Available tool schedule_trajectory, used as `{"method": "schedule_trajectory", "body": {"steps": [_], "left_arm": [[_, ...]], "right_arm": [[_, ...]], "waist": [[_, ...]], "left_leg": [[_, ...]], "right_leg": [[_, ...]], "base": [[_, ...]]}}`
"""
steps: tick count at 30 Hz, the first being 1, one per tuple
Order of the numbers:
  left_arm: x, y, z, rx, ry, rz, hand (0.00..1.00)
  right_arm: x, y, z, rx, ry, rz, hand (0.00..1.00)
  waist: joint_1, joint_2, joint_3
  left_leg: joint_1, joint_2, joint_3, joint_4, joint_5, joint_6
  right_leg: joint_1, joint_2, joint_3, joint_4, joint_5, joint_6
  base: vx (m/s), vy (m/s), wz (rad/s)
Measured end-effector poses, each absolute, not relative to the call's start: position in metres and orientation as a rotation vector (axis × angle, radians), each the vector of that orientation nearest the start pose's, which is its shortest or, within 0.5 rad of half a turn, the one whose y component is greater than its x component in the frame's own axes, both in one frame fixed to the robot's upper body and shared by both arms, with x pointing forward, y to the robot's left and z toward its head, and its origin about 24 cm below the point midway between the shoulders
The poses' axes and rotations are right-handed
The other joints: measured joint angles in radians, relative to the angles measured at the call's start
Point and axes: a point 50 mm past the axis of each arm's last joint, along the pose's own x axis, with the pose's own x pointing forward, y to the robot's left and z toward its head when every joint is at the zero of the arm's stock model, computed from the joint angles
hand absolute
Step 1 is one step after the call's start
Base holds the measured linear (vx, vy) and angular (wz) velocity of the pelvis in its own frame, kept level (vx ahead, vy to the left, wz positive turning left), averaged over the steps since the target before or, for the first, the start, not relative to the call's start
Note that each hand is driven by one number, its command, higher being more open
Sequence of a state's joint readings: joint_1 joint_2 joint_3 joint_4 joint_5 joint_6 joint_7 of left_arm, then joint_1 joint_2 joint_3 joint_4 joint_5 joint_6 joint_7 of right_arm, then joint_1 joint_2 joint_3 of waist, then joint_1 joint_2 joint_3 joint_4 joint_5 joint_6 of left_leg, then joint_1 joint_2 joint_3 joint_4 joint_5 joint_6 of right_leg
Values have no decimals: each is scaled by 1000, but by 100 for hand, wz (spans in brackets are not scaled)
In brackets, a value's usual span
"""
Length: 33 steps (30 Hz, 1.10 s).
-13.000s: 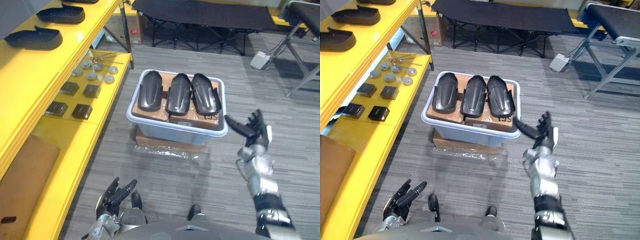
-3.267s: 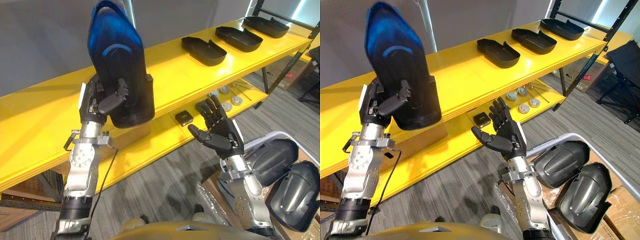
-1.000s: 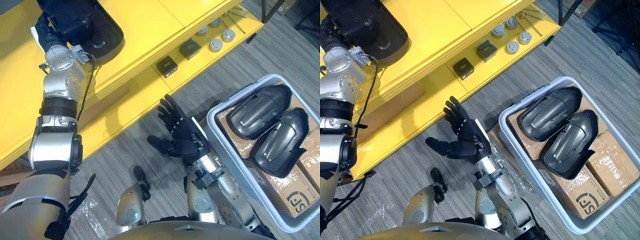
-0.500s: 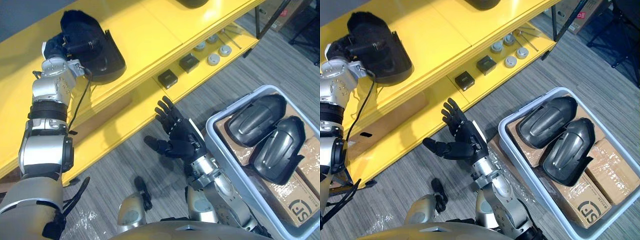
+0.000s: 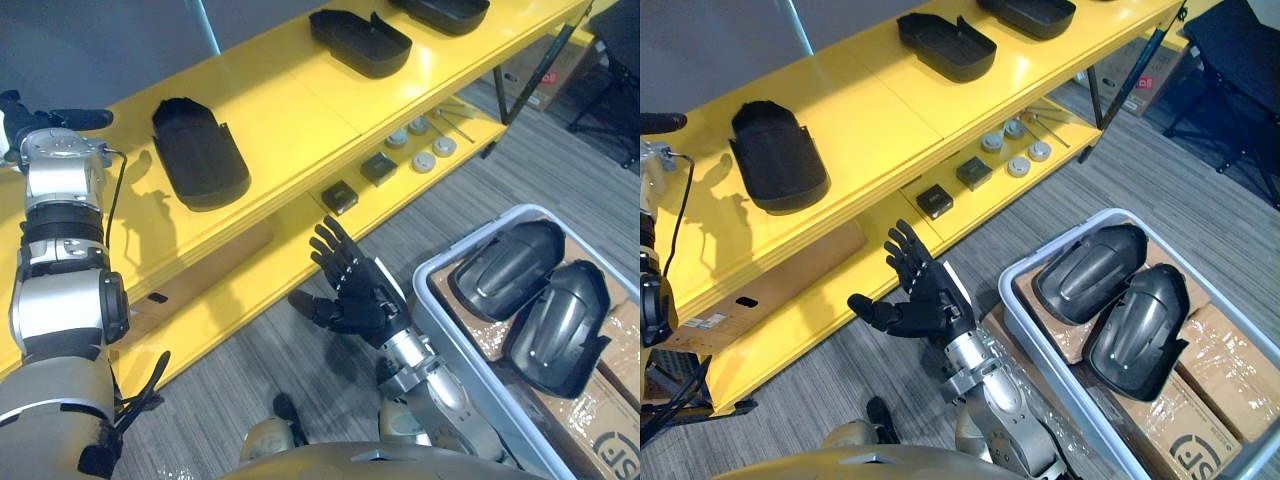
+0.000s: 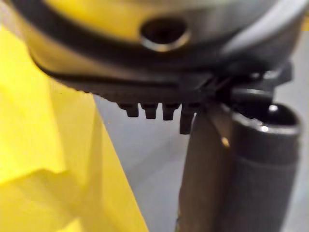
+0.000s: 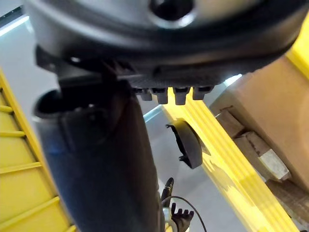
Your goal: Walk over and take three plastic housings, then place them on the shelf
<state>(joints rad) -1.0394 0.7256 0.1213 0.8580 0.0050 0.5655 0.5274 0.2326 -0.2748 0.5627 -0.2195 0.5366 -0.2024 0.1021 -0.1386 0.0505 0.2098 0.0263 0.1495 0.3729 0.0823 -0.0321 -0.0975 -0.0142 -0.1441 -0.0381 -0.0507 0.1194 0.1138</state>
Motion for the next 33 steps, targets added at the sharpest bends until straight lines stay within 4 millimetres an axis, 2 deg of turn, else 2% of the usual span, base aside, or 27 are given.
{"method": "schedule_trajectory", "body": {"steps": [4, 7, 9, 13, 14, 16, 17, 18, 20, 21, 22, 23, 24, 26, 28, 30, 33], "left_arm": [[351, 358, 222, 371, 243, 1029, 100], [355, 356, 216, 192, 171, 1002, 100], [360, 350, 223, 85, 7, 988, 100], [355, 327, 250, 54, -319, 907, 100], [349, 314, 256, 36, -423, 837, 100], [332, 292, 255, 15, -549, 722, 100], [318, 276, 245, -9, -603, 629, 100], [310, 268, 236, -19, -610, 588, 100], [276, 244, 192, -85, -560, 468, 100], [269, 241, 178, -101, -521, 463, 100], [252, 241, 143, -140, -408, 488, 100], [250, 242, 139, -145, -393, 495, 100], [234, 249, 112, -165, -296, 554, 100], [211, 259, 87, -178, -204, 622, 100], [201, 260, 83, -172, -187, 615, 100], [193, 254, 89, -159, -214, 536, 100], [192, 243, 97, -161, -261, 429, 100]], "right_arm": [[170, -74, 36, 434, 39, 556, 100], [165, -75, 33, 419, 54, 551, 100], [164, -74, 33, 349, 36, 572, 100], [169, -76, 40, 249, -50, 580, 100], [172, -78, 45, 232, -94, 569, 100], [182, -81, 53, 215, -147, 569, 100], [190, -84, 60, 196, -187, 565, 100], [195, -87, 65, 186, -210, 558, 100], [214, -99, 85, 153, -321, 511, 100], [218, -103, 91, 152, -348, 498, 100], [226, -112, 103, 170, -406, 467, 100], [227, -113, 104, 172, -412, 463, 100], [232, -116, 112, 190, -446, 456, 100], [236, -117, 119, 186, -476, 463, 100], [237, -111, 121, 184, -483, 494, 100], [239, -94, 124, 184, -485, 586, 100], [246, -77, 126, 159, -478, 674, 100]], "waist": [[-2, -4, -15], [-1, -14, -24], [-2, -25, -30], [0, -33, -35], [2, -32, -36], [12, -31, -37], [27, -29, -39], [33, -27, -41], [68, -19, -48], [81, -17, -50], [107, -12, -57], [109, -11, -58], [125, -8, -61], [162, -8, -82], [183, -8, -86], [208, -11, -88], [225, -13, -103]], "left_leg": [[2, 0, -9, -5, 5, -1], [13, -2, -13, -38, 26, -5], [17, -4, -21, -60, 39, -7], [17, -17, -36, -70, 47, -4], [19, -19, -45, -70, 48, -3], [28, -21, -51, -70, 47, -3], [35, -21, -58, -70, 47, -2], [36, -20, -65, -69, 46, -2], [35, -20, -100, -68, 46, -2], [35, -20, -109, -68, 46, -3], [35, -20, -135, -68, 45, -5], [35, -20, -138, -68, 46, -5], [34, -19, -161, -69, 45, -7], [17, -18, -194, -70, 50, -12], [15, -19, -215, -70, 55, -14], [12, -26, -247, -70, 62, -13], [-10, -36, -283, -71, 72, -11]], "right_leg": [[5, 0, -8, 0, 0, -1], [5, 5, -14, -2, 2, -5], [5, 8, -21, -4, 3, -7], [7, 8, -31, -3, 3, -7], [14, 8, -39, -3, 3, -7], [27, 6, -54, -4, 3, -7], [38, 6, -72, -4, 3, -7], [44, 6, -81, -5, 2, -7], [66, 6, -127, -10, -2, -10], [73, 6, -136, -14, -3, -11], [92, 8, -166, -22, -7, -16], [94, 8, -169, -22, -7, -16], [106, 9, -197, -23, -17, -21], [108, 11, -234, -22, -29, -26], [118, 10, -256, -22, -31, -28], [138, 6, -289, -23, -34, -29], [138, 0, -324, -22, -35, -28]], "base": [[-50, -10, 6], [-42, -25, 5], [-26, -25, 7], [-1, 0, 9], [15, 7, 12], [7, 3, 10], [-11, -2, 11], [-21, -6, 28], [-40, -11, 40], [-60, -16, 47], [-67, -19, 35], [-91, -29, 53], [-92, -31, 46], [-72, -35, 55], [-26, -18, 36], [-24, -3, 39], [-20, 6, 40]]}}
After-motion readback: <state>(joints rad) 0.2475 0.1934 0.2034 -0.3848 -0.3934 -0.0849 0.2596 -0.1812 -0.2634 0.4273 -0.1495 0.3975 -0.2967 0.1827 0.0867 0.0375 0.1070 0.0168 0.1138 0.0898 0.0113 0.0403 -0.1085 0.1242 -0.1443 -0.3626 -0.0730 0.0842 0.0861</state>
